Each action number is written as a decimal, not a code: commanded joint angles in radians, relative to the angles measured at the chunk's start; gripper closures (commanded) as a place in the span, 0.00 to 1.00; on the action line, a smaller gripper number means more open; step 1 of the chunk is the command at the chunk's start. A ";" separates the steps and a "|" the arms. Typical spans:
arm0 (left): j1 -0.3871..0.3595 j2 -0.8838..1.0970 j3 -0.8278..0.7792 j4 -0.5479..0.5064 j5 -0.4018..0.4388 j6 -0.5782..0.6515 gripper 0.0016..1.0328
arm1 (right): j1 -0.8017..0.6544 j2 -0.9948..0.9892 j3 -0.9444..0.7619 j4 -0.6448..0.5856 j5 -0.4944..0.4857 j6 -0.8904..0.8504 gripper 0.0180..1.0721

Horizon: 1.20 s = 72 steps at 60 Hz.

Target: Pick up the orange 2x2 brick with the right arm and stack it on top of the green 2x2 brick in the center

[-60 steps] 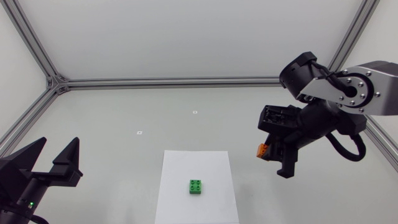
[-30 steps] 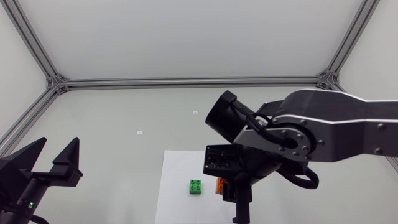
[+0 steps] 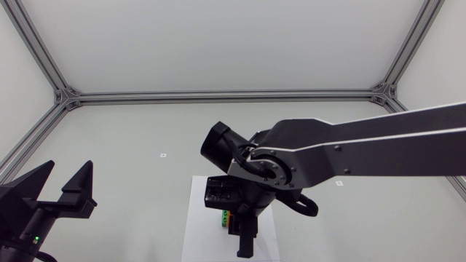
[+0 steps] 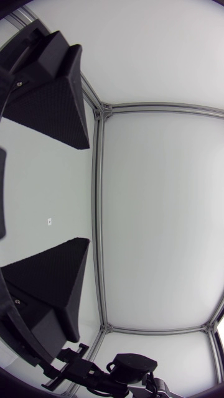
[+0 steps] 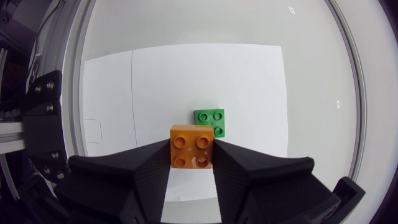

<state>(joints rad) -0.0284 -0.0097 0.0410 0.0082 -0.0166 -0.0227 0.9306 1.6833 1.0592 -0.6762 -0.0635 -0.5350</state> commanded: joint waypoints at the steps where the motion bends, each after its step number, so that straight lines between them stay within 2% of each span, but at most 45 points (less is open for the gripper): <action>1: 0.001 -0.006 -0.041 -0.011 0.003 0.006 0.04 | 0.008 0.044 0.030 0.003 -0.006 -0.031 0.74; 72: 0.001 -0.006 -0.041 -0.011 0.003 0.006 0.04 | -0.049 0.156 0.104 0.012 -0.027 -0.166 0.73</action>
<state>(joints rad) -0.0284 -0.0097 0.0410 0.0082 -0.0166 -0.0227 0.8936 1.8027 1.1408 -0.6601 -0.0856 -0.6720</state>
